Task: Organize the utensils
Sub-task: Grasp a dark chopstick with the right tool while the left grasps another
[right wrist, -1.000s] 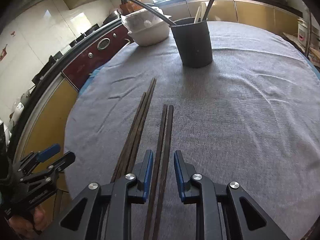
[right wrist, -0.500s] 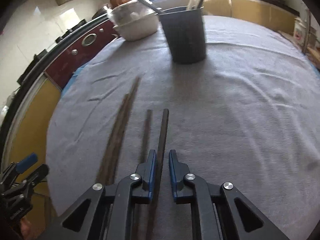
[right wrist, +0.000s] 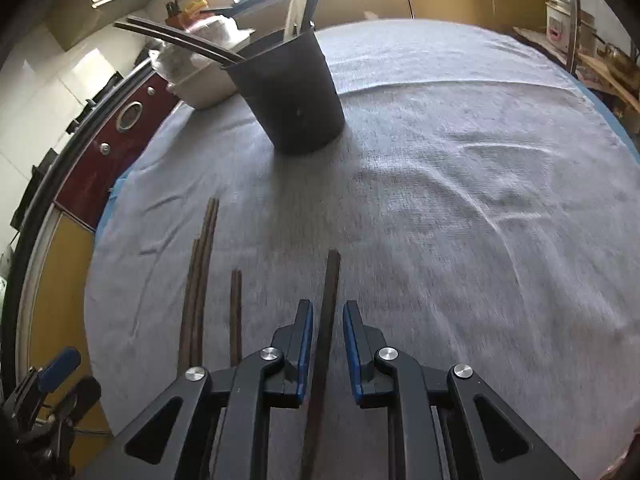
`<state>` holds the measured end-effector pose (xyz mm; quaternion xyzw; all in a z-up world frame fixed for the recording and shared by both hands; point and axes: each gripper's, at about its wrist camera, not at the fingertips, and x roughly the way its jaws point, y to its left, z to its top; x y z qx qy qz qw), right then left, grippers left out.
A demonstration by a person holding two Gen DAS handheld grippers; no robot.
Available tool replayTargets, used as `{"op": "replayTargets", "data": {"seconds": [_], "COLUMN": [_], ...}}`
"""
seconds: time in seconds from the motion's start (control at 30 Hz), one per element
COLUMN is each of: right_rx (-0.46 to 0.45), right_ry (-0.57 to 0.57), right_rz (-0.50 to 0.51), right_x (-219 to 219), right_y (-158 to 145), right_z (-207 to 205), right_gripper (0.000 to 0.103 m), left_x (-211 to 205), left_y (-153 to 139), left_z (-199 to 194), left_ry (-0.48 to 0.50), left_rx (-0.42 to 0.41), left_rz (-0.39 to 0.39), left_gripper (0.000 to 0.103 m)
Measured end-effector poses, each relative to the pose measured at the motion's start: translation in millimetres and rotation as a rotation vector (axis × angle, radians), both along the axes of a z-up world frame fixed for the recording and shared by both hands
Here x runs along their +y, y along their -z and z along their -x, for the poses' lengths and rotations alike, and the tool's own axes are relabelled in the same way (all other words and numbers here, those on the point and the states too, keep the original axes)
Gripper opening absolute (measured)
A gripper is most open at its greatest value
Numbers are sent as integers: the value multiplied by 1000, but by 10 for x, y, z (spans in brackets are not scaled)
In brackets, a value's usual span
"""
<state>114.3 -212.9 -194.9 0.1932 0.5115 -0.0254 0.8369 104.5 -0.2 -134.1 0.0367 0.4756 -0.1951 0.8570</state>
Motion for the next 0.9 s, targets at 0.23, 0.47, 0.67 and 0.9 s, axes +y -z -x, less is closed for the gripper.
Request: {"op": "replayTargets", "data": {"seconds": [0.23,0.47,0.67,0.9], "right_rx": [5,44,86,143], "right_ry": [-44,45,69,30], "right_rz": [25,26,-24,36], "right_x": [-129,-603,-804,-718], "right_y": [-13,-30,-26,-36], "right_z": [27,296,299,80], "right_gripper": [8,8,9,11], "left_x": [-377,-858,-1047,-1163], "left_y": [-16,249,557,642], "left_z": [-369,-557,-703,-738], "left_ry": [63,104,95,109], "left_rx": [101,241,332,326], "left_rz": [31,-29,-98,-115], "left_gripper": [48,48,48,42]}}
